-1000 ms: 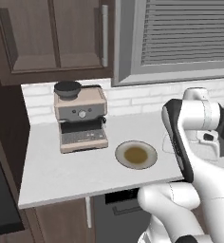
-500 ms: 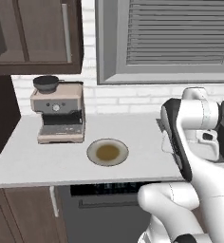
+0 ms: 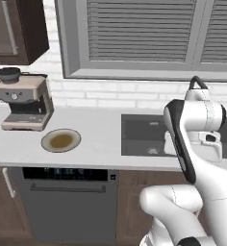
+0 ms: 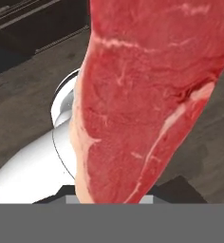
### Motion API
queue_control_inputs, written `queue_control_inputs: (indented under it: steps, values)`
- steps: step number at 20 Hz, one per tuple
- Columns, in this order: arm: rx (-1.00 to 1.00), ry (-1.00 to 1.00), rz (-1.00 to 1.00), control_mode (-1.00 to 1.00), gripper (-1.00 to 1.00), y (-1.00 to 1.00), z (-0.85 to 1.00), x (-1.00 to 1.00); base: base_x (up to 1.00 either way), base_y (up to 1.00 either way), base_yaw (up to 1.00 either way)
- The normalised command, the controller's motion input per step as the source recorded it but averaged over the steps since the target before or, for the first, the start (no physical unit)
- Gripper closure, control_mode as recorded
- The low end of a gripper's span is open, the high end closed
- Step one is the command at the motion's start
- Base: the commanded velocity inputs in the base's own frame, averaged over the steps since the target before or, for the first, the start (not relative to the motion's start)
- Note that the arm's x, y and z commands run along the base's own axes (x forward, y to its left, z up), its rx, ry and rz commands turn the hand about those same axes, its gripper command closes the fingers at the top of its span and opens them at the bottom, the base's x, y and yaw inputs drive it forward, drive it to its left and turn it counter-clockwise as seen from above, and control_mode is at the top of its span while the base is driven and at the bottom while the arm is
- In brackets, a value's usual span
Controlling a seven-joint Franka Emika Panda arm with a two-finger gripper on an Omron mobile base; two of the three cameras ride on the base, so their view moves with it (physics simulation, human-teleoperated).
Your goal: Pick up the knife from the drawer and place it on the cutting board. Then place the meat from the plate to the cutting board.
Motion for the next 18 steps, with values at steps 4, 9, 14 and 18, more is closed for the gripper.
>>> queue_control_inputs:
  steps: [4,9,14,18]
  values:
    - [0.00,0.00,0.00,1.00,1.00,0.00,0.00,0.00,-0.20,-1.00,0.11]
    - [0.00,0.00,0.00,1.00,1.00,0.00,0.00,0.00,0.00,-0.99,0.01]
    - [0.00,0.00,0.00,1.00,1.00,0.00,0.00,0.00,0.00,-0.96,0.00]
    - [0.00,0.00,0.00,1.00,1.00,0.00,0.00,0.00,0.00,-0.91,0.00]
